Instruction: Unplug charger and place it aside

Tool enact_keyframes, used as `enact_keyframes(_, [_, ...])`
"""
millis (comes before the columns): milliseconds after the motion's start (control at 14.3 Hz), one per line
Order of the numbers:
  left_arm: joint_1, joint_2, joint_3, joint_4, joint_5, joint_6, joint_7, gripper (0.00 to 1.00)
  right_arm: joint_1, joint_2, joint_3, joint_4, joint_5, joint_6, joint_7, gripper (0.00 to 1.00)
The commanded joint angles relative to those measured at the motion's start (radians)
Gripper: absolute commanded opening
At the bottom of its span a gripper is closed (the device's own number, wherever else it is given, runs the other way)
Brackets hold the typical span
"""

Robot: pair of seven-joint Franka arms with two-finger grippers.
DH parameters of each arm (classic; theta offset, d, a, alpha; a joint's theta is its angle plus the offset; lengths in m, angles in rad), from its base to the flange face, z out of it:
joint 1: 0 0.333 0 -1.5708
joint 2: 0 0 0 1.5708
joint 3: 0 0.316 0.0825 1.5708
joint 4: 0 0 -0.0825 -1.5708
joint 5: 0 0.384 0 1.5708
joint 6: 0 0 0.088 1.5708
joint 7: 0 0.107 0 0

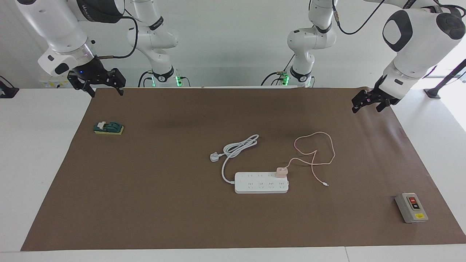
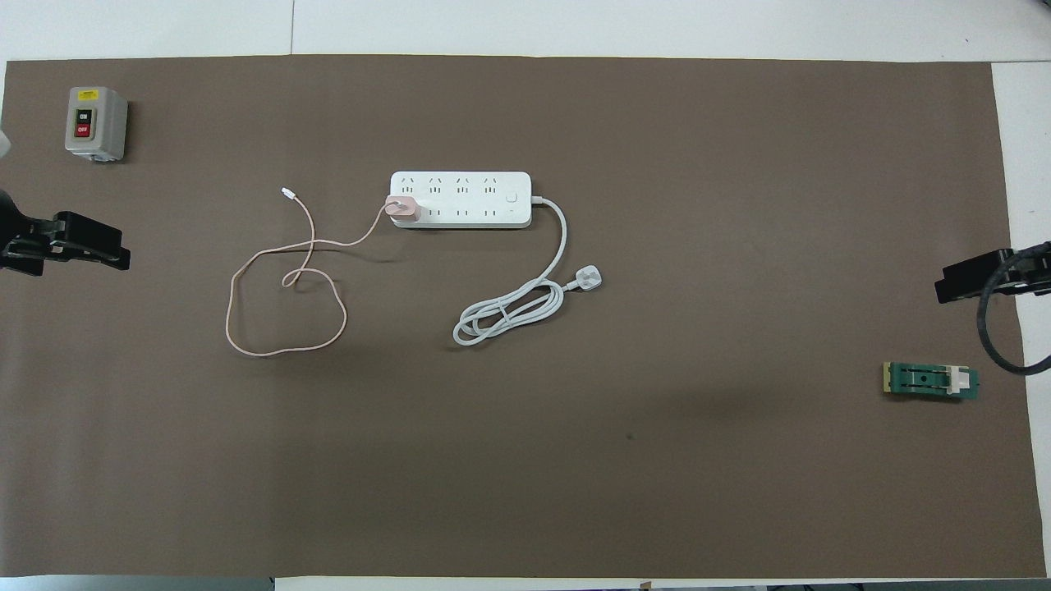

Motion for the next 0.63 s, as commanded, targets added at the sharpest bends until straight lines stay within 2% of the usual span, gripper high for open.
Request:
enact_keyframes(0, [0.008, -0.006, -0.004, 0.006, -0.001, 0.006, 0.0, 1.0, -0.016, -0.014, 0.012, -0.011, -0.008, -0.004, 0.012, 1.0])
enact_keyframes(559, [0.009, -0.009, -0.006, 0.021, -0.001, 0.004, -0.008, 1.0, -0.018, -0.016, 0.011, -0.01, -0.008, -0.004, 0.009, 1.0])
